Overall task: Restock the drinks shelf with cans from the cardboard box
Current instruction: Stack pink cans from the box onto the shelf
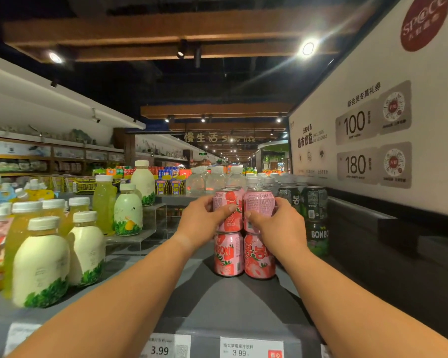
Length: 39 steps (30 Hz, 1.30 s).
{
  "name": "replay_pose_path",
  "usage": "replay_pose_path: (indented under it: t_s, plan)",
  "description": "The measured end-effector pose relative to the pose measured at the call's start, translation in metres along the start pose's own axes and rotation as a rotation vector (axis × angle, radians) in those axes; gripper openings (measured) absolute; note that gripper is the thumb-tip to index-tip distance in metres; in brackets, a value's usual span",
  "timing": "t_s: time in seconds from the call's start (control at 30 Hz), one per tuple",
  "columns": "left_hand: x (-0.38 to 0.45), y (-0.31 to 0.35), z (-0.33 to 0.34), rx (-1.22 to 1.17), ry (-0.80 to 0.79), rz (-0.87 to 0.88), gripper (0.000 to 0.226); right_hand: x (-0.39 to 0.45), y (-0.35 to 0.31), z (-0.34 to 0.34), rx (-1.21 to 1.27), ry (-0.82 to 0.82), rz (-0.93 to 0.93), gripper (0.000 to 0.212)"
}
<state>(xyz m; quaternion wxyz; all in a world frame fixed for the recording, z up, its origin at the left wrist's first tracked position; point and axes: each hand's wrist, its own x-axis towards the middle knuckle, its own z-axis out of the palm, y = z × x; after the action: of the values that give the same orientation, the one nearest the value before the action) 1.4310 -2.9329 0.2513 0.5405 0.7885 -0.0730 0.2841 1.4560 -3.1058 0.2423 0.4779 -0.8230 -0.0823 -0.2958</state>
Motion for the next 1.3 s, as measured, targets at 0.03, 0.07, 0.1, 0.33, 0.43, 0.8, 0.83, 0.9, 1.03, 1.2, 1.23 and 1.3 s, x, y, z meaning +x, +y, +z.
replay_pose_path:
  t_s: [0.03,0.07,0.1,0.33,0.43,0.8,0.83,0.9,1.03,1.2,1.23,1.3]
  plan:
    - [-0.002,0.002,0.000,0.017,-0.006,-0.007,0.038,-0.001,-0.001,0.000,-0.010,-0.012,0.009,0.059]
    - [-0.005,0.003,-0.001,0.027,-0.013,-0.018,0.046,-0.002,-0.002,-0.002,-0.013,-0.019,0.018,0.066]
    - [-0.008,0.003,-0.001,0.027,-0.019,-0.035,0.057,-0.003,-0.005,-0.004,-0.006,-0.018,0.024,0.073]
    - [-0.042,0.027,-0.032,0.074,0.075,-0.080,0.088,-0.026,-0.033,-0.041,-0.028,0.049,-0.014,0.085]
    - [-0.061,0.035,-0.065,0.049,0.143,-0.051,0.090,-0.039,-0.049,-0.060,-0.028,0.112,-0.011,0.081]
    - [-0.203,0.031,-0.239,0.306,0.371,-0.081,0.078,-0.225,-0.178,0.041,0.007,-0.152,-0.297,0.072]
    - [-0.221,0.028,-0.262,0.332,0.392,-0.097,0.077,-0.247,-0.192,0.059,0.025,-0.201,-0.309,0.073]
    - [-0.259,0.021,-0.308,0.419,0.440,-0.146,0.075,-0.290,-0.218,0.092,0.067,-0.280,-0.333,0.072]
    - [-0.340,0.012,-0.394,0.649,0.551,-0.280,0.077,-0.372,-0.259,0.147,0.112,-0.468,-0.366,0.074]
    - [-0.461,-0.016,-0.471,0.744,0.710,-0.516,0.074,-0.493,-0.289,0.206,0.178,-0.708,-0.424,0.072]
    - [-0.484,-0.025,-0.479,0.753,0.731,-0.559,0.073,-0.518,-0.288,0.216,0.180,-0.770,-0.423,0.072]
    - [-0.526,-0.045,-0.487,0.732,0.782,-0.650,0.067,-0.560,-0.280,0.234,0.170,-0.882,-0.427,0.073]
